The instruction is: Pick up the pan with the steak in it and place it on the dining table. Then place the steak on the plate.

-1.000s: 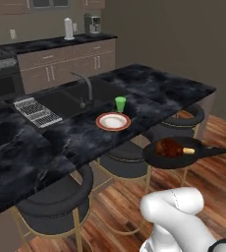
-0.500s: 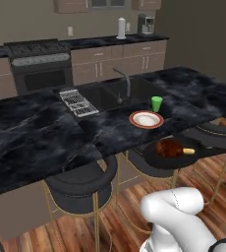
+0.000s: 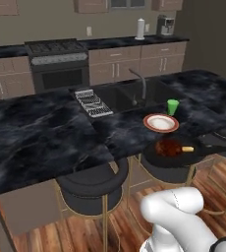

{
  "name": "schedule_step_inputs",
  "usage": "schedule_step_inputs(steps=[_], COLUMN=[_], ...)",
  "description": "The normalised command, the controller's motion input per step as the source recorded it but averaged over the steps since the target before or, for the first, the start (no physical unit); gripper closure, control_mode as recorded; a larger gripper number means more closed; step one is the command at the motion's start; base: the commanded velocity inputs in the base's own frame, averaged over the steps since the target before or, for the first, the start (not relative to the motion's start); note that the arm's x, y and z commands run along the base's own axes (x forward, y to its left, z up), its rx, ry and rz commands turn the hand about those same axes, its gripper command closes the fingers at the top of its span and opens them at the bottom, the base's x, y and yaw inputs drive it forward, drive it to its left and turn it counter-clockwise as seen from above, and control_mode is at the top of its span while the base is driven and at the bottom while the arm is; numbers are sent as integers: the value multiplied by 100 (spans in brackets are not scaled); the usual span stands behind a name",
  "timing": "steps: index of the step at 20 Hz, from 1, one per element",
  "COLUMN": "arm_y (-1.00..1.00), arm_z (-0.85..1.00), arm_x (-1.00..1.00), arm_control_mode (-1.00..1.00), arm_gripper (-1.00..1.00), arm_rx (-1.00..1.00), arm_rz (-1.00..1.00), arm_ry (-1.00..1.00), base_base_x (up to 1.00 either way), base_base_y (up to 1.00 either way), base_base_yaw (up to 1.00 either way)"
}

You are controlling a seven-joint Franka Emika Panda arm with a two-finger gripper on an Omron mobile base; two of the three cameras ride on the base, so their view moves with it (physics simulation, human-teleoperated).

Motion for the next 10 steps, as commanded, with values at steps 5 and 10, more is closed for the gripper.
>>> schedule_step_inputs(steps=[5, 10], arm_y=[0, 0], arm_z=[0, 0], arm_x=[0, 0], arm_control_mode=[100, 100], arm_gripper=[100, 100], arm_rx=[0, 0], arm_rz=[0, 0], arm_ry=[0, 0], base_base_x=[45, 54], base_base_y=[-51, -45], base_base_yaw=[7, 10])
